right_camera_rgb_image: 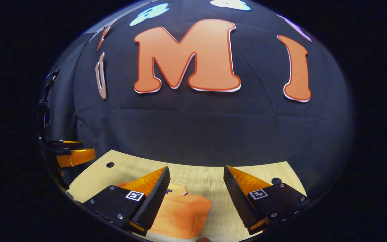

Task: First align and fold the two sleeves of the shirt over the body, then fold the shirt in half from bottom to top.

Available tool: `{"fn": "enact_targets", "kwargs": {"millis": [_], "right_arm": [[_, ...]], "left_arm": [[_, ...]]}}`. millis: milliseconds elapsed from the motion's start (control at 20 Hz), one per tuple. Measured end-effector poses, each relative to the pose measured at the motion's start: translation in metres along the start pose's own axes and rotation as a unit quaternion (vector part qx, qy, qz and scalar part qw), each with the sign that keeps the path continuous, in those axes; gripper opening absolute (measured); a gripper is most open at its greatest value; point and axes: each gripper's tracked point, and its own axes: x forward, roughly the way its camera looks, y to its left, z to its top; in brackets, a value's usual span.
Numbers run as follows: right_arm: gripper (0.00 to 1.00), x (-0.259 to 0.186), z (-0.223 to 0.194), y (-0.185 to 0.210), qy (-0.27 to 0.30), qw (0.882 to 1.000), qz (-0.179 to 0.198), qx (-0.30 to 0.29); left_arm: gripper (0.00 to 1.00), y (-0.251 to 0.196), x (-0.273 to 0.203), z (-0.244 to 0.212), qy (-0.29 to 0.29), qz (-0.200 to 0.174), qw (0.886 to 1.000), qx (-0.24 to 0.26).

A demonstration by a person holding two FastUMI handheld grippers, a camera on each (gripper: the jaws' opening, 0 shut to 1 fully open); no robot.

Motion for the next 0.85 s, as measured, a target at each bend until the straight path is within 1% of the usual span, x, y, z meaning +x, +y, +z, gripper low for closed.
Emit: {"fn": "enact_targets", "kwargs": {"millis": [150,300,350,400,500,700,850], "right_arm": [[0.97,-0.04,0.016,0.009,-0.033,0.999,-0.001,-0.016],[0.97,-0.073,0.028,0.026,-0.067,0.997,0.011,-0.029],[0.97,-0.085,0.025,0.029,-0.084,0.996,0.01,-0.032],[0.97,-0.094,0.026,0.033,-0.098,0.995,0.012,-0.033],[0.96,-0.11,0.032,0.046,-0.118,0.992,0.015,-0.033],[0.97,-0.134,0.028,0.069,-0.125,0.991,0.029,-0.032],[0.97,-0.145,0.023,0.079,-0.124,0.991,0.028,-0.039]], "left_arm": [[0.98,-0.005,-0.046,0.013,-0.039,-0.003,0.999,0.001],[0.97,-0.011,-0.086,0.017,-0.076,-0.019,0.997,-0.02],[0.97,-0.012,-0.099,0.02,-0.09,-0.017,0.996,-0.023],[0.97,-0.023,-0.111,0.026,-0.102,-0.019,0.994,-0.023],[0.97,-0.023,-0.136,0.033,-0.127,-0.019,0.991,-0.022],[0.97,-0.016,-0.17,0.027,-0.155,-0.011,0.988,-0.003],[0.98,-0.013,-0.191,0.018,-0.176,-0.014,0.984,0.002]]}}
